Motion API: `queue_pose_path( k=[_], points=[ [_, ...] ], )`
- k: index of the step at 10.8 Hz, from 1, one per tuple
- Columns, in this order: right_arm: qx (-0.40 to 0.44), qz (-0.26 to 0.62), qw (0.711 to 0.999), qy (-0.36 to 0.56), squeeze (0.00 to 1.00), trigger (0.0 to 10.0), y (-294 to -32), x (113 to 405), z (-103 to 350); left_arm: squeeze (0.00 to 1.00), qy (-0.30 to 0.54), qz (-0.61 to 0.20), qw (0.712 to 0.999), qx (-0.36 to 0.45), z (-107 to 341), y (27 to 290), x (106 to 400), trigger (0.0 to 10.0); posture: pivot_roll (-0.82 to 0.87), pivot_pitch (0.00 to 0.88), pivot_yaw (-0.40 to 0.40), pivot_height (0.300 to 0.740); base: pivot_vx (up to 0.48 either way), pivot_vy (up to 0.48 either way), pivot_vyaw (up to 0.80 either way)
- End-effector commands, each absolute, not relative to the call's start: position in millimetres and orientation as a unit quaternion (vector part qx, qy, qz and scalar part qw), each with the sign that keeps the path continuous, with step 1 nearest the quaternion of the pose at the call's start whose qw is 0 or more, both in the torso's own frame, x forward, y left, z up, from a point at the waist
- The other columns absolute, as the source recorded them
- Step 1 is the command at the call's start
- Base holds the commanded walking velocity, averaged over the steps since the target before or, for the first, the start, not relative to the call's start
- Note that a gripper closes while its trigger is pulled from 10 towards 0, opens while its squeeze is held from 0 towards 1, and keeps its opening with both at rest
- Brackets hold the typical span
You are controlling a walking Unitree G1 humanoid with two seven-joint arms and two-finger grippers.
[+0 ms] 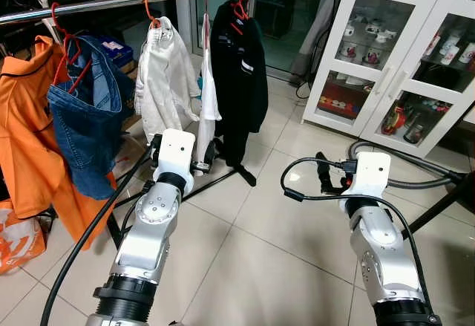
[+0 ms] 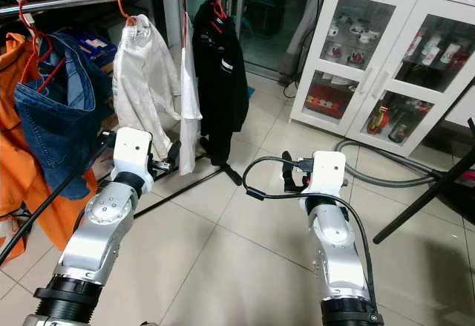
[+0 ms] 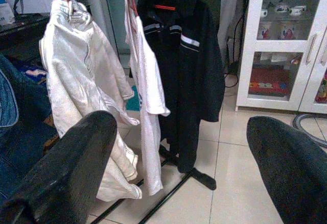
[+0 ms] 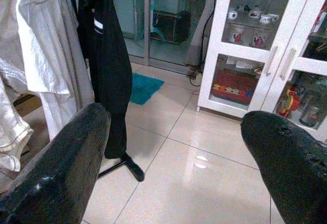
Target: Hang hanger
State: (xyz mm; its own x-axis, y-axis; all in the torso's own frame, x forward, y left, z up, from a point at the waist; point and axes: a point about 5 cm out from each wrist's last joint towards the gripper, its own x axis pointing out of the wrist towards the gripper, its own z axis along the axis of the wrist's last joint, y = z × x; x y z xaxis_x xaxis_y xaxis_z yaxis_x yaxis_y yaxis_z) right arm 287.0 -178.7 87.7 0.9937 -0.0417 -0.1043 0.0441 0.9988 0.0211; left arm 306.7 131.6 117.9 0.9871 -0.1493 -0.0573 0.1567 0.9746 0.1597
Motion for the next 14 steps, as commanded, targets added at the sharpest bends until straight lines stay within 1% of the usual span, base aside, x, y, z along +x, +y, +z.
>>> queue_pose_path(
  k=[1,6,10,14],
  points=[
    [0.011,-0.026,0.998,0.055,0.00,10.0,-179.8,289.3,88.0,0.00,0.021,-0.083,0.993,0.085,118.8,129.5,308.6,10.0,-0.05,0.000,-0.019,0.740,0.000,0.000,0.00],
    [0.010,-0.027,0.998,0.052,0.00,10.0,-180.4,290.1,89.6,0.00,0.013,-0.088,0.992,0.087,122.4,124.4,311.1,10.0,-0.06,0.007,-0.017,0.740,0.000,0.000,0.00],
    [0.010,-0.036,0.997,0.066,0.00,10.0,-185.2,289.2,82.9,0.00,0.016,-0.088,0.992,0.086,120.9,124.2,311.3,10.0,-0.05,0.008,-0.021,0.740,0.000,0.000,0.00],
    [0.006,-0.030,0.997,0.069,0.00,10.0,-181.1,291.2,80.9,0.00,0.012,-0.090,0.991,0.099,120.8,124.1,311.0,10.0,-0.04,0.000,-0.023,0.740,0.000,0.000,0.80]
  ],
)
